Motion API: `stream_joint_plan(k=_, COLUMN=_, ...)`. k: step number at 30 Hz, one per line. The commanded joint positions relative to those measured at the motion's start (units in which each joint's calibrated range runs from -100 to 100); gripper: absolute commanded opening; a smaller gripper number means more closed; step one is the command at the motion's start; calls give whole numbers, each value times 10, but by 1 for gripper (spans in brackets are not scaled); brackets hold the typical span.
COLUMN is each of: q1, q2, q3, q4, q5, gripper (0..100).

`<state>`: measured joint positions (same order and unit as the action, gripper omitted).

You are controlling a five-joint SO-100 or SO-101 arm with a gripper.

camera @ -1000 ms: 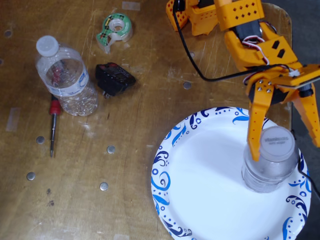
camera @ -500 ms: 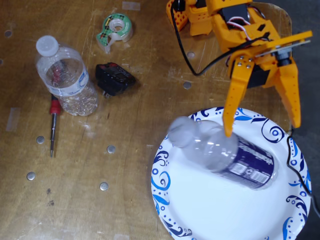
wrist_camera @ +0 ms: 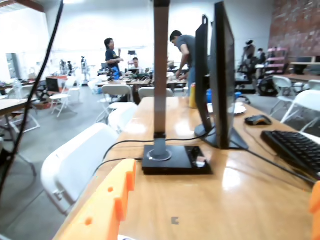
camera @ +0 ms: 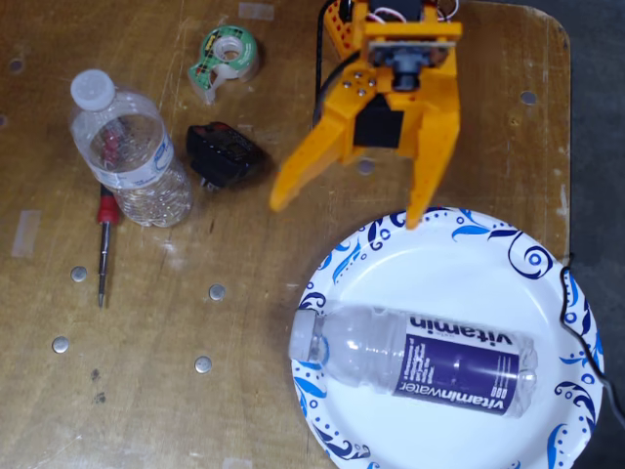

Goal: Move the bottles to the plate

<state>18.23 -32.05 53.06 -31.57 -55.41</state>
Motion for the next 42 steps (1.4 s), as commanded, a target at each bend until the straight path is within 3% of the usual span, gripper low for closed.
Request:
stream_joint_plan(k=1, q1=94, q2=-42, q3=-10, q4=-4, q5=2, gripper=36)
stream_joint_plan(k=7, q1=251, q2=-108, q3=22, q4=1, q5=22, gripper=36)
stream_joint_plan(k=15, q1=324, q2=-198, q3=122, q4=4, q5=27, gripper=36)
stream_joint_plan(k=21, q1=398, q2=-197, q3=112, q4=76, q5=26, gripper=36)
stream_joint_plan(k=32, q1=402, q2=-193, q3=83, q4=223, q5=21, gripper=36)
stream_joint_plan(k=42, q1=405, q2=-84, q3=51, q4=188, q5=21, gripper=36)
